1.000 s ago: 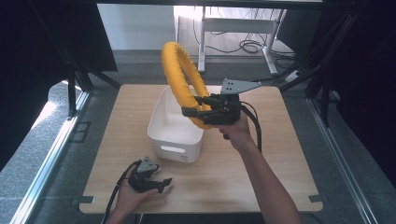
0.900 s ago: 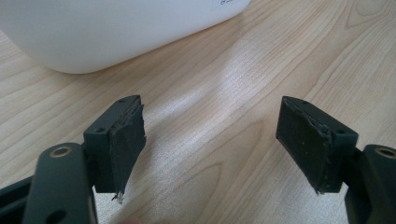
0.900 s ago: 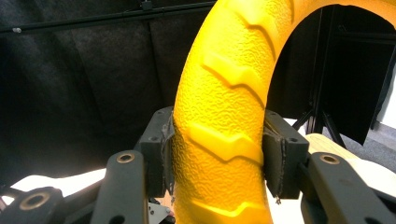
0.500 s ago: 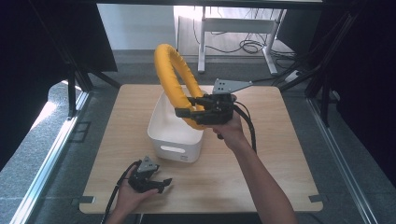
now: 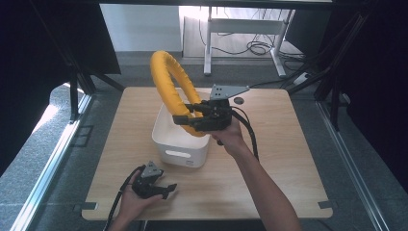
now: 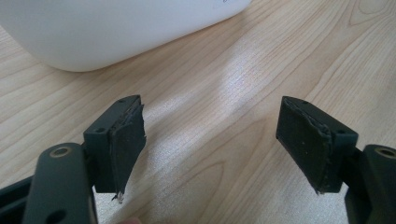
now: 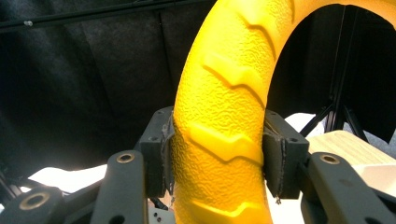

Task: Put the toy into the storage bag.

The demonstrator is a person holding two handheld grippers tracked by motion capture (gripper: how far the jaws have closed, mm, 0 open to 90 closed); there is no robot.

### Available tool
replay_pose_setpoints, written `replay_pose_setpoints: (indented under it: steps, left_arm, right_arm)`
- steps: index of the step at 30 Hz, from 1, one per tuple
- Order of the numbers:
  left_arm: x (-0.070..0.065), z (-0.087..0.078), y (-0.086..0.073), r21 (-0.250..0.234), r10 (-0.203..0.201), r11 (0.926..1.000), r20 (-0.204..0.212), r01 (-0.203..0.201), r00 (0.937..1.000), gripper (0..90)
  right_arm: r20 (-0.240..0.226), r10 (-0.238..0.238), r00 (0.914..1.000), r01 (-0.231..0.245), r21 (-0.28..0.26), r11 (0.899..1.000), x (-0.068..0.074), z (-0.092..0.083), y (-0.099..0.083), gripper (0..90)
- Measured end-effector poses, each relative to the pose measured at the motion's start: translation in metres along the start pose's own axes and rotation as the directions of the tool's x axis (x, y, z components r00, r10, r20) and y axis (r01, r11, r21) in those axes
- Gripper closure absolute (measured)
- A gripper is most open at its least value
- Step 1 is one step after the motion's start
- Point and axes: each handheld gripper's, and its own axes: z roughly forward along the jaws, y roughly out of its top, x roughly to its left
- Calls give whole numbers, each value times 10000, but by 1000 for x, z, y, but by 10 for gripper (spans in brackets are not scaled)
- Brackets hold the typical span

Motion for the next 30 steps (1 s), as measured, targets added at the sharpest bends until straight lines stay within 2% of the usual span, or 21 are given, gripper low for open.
replay_pose_setpoints:
  steps: [7, 30]
  left_arm:
    - [0, 0, 0, 5, 11, 10000, -11, -11, 10000, 238]
    - [1, 1, -1, 55, 47, 10000, -30, -47, 10000, 238]
  right_arm:
    - [-59, -7, 10000, 8, 195, 9998, -3, 8, -9, 512]
    - [-155, 518, 9985, -506, 696, 9963, -16, 21, -36, 511]
